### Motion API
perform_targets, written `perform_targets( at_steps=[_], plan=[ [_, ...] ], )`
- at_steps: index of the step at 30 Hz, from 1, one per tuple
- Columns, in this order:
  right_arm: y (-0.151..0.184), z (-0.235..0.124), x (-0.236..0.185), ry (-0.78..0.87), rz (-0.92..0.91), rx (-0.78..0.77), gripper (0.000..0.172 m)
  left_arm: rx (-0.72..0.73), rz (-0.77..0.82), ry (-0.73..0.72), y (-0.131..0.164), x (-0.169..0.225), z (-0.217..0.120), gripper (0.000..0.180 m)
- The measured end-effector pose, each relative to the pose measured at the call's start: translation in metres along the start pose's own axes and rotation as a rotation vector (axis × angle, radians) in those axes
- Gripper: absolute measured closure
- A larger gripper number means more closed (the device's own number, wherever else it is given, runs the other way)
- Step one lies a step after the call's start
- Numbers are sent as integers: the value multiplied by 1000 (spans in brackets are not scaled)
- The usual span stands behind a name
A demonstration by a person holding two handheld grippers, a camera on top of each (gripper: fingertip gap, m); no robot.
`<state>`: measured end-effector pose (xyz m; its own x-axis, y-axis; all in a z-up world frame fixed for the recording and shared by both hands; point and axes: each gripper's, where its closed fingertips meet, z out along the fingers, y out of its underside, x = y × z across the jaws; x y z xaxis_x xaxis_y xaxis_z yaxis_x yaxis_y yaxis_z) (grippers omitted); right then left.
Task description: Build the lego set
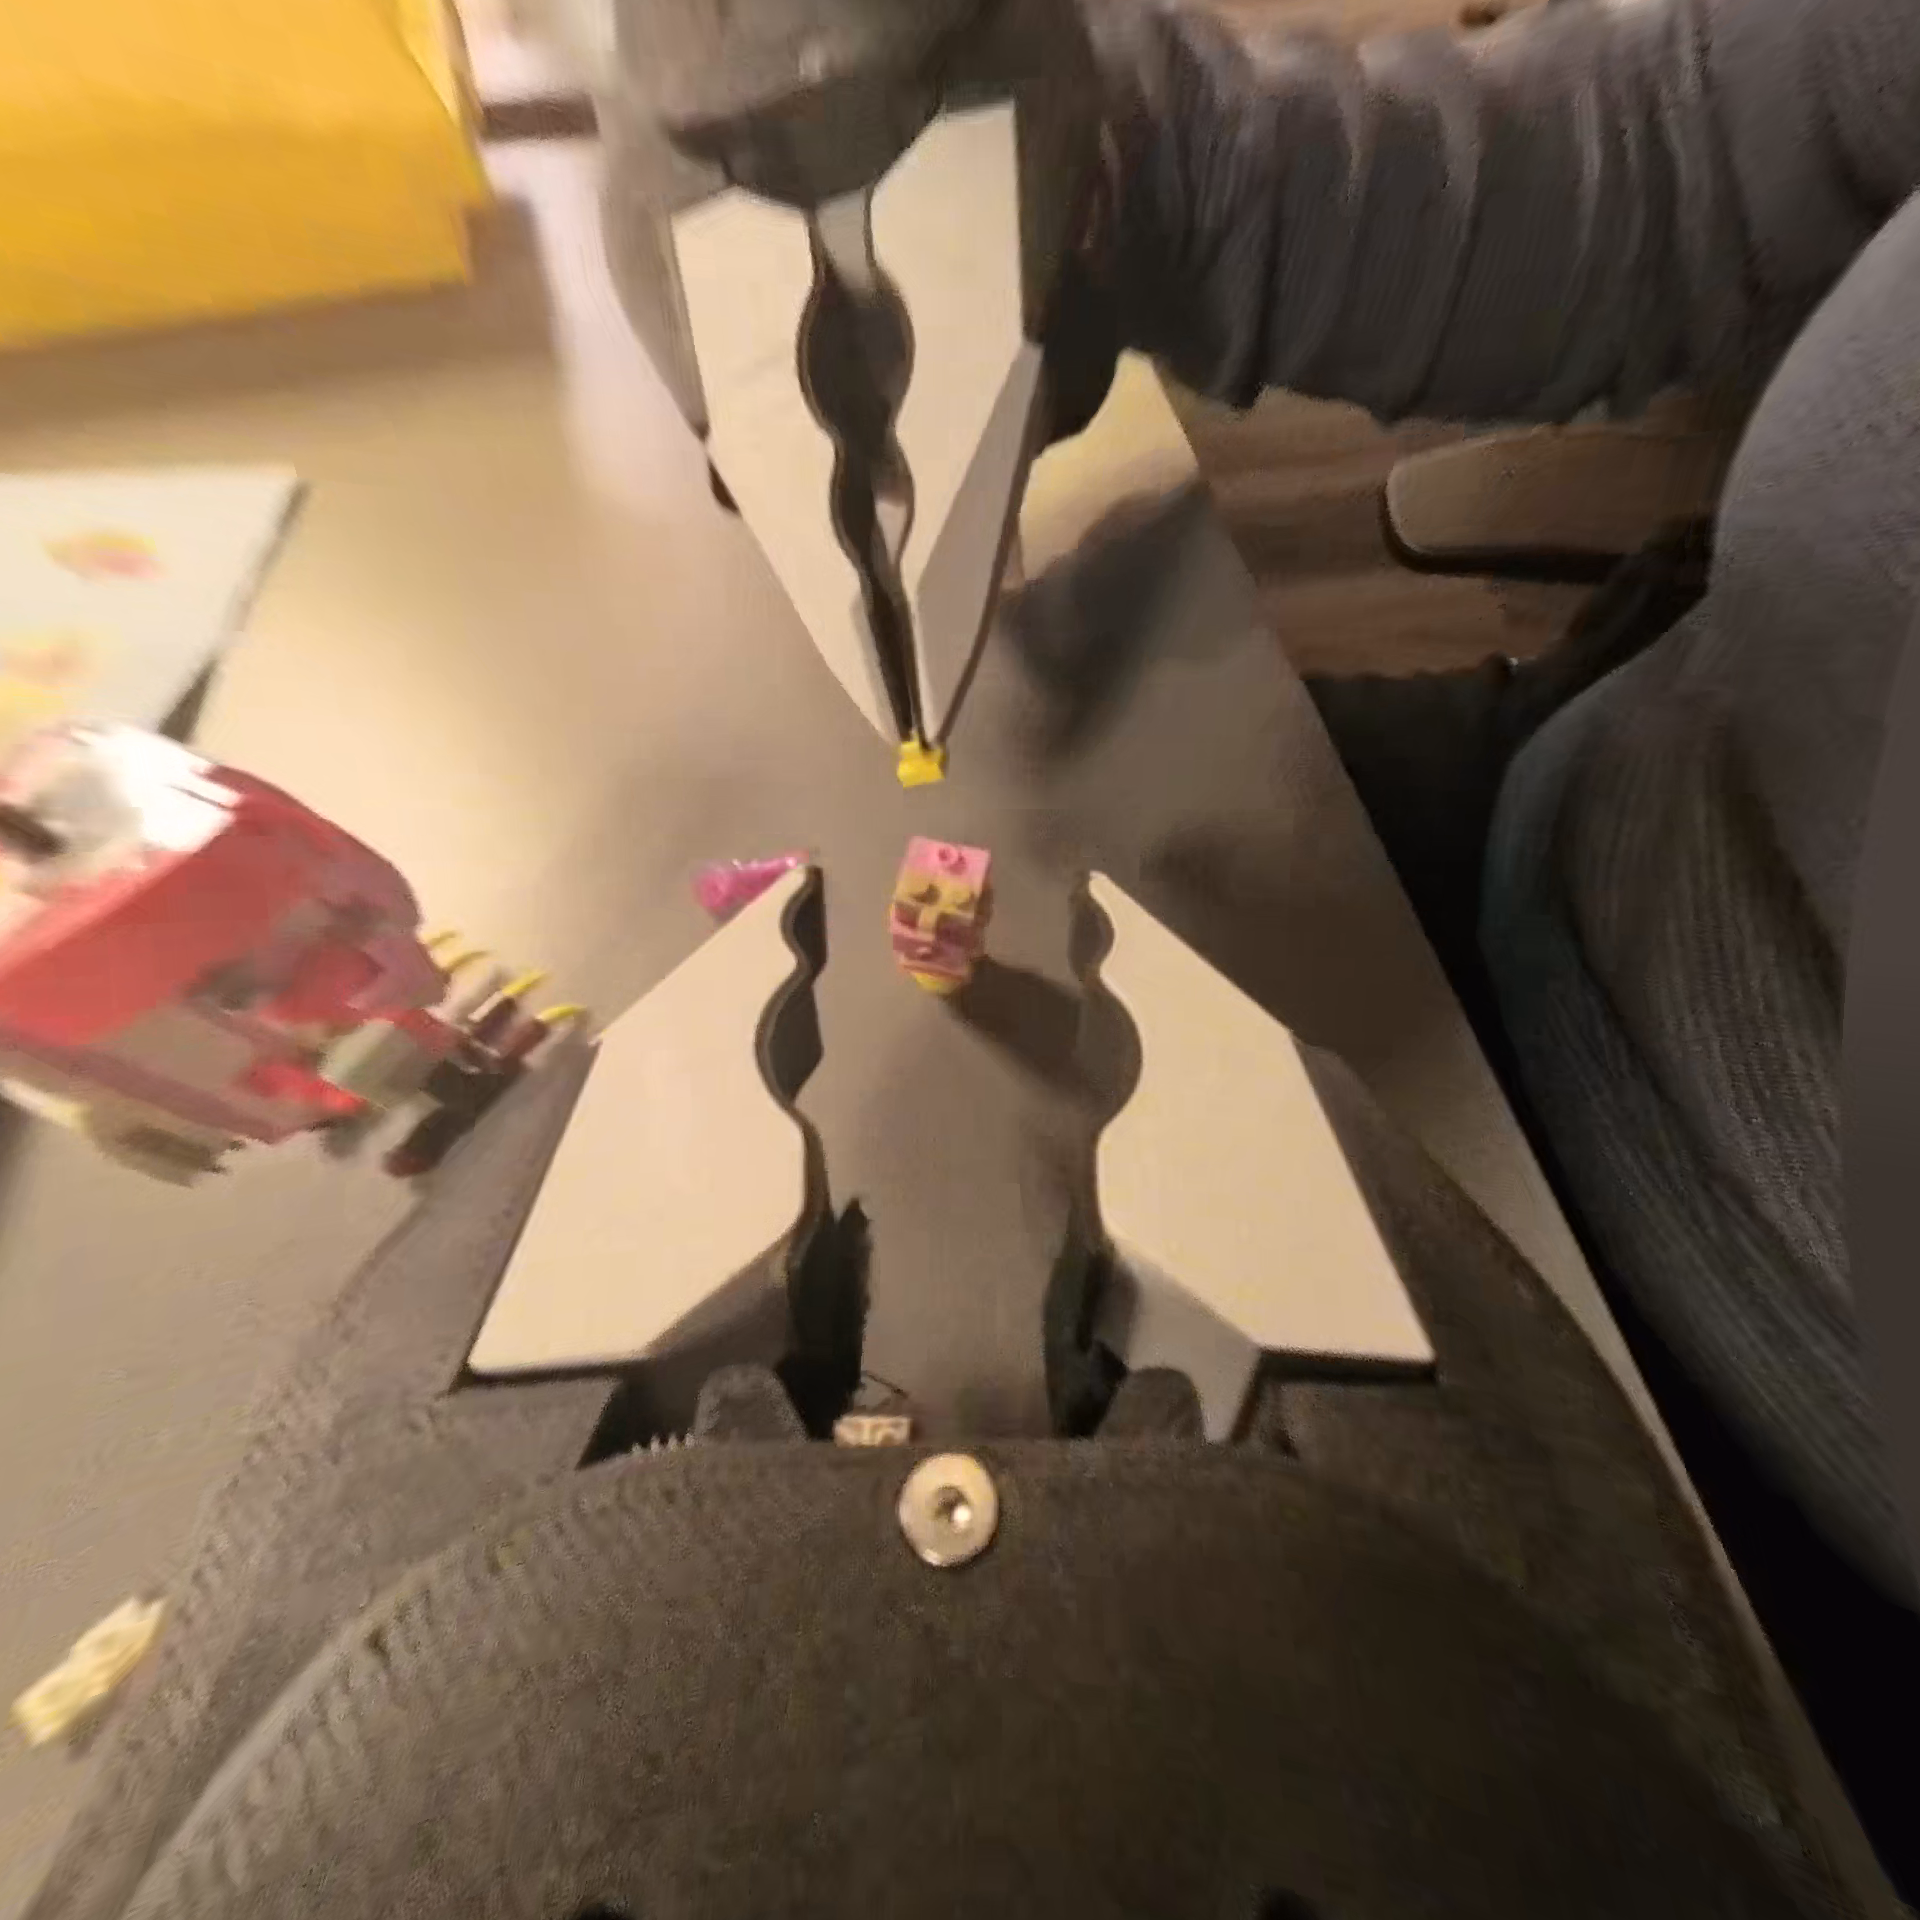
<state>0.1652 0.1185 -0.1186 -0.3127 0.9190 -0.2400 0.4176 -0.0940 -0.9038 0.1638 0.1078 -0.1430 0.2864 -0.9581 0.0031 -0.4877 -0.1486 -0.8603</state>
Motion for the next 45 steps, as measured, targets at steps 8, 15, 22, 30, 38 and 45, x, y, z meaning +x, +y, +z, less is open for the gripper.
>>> perform_targets(
  at_steps=[8,15,22,30,38,45],
  plan=[
    [9,6,0,75,-103,-80,172,-106,-31,41,17,1,22,156],
    [12,9,-1,92,-153,-139,172,-88,-23,33,14,-2,25,161],
    [7,8,-2,119,-236,-184,172,-61,17,-15,7,-5,21,162],
    [8,9,-1,189,-382,-249,172,-62,34,-57,8,-8,20,162],
    [9,8,-1,194,-411,-363,172,-92,96,-118,7,-10,20,162],
    [6,10,1,230,-411,-440,172,-106,113,-151,7,-14,17,163]
  ],
)
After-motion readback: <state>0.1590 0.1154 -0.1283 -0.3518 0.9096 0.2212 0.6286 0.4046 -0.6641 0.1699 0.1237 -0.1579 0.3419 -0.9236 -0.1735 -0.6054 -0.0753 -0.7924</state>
